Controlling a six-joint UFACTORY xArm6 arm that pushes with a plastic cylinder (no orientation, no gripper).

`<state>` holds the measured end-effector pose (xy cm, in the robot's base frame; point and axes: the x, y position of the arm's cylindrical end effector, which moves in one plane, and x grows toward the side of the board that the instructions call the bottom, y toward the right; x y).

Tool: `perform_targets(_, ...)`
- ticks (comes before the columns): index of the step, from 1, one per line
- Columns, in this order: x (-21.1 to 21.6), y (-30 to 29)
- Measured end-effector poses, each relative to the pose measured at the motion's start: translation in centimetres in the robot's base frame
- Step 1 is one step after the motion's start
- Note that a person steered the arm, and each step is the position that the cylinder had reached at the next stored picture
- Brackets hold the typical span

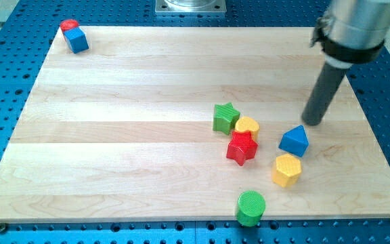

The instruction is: Push the triangle into the red star

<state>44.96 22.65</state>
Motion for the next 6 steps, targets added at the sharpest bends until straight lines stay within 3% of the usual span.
perform_targets(1,7.0,-1.5)
perform_targets(3,3.7,-17.3)
perform_targets(4,2.9,-16.5)
perform_targets(5,4.6,-20.4)
perform_targets(6,4.6,-28.5)
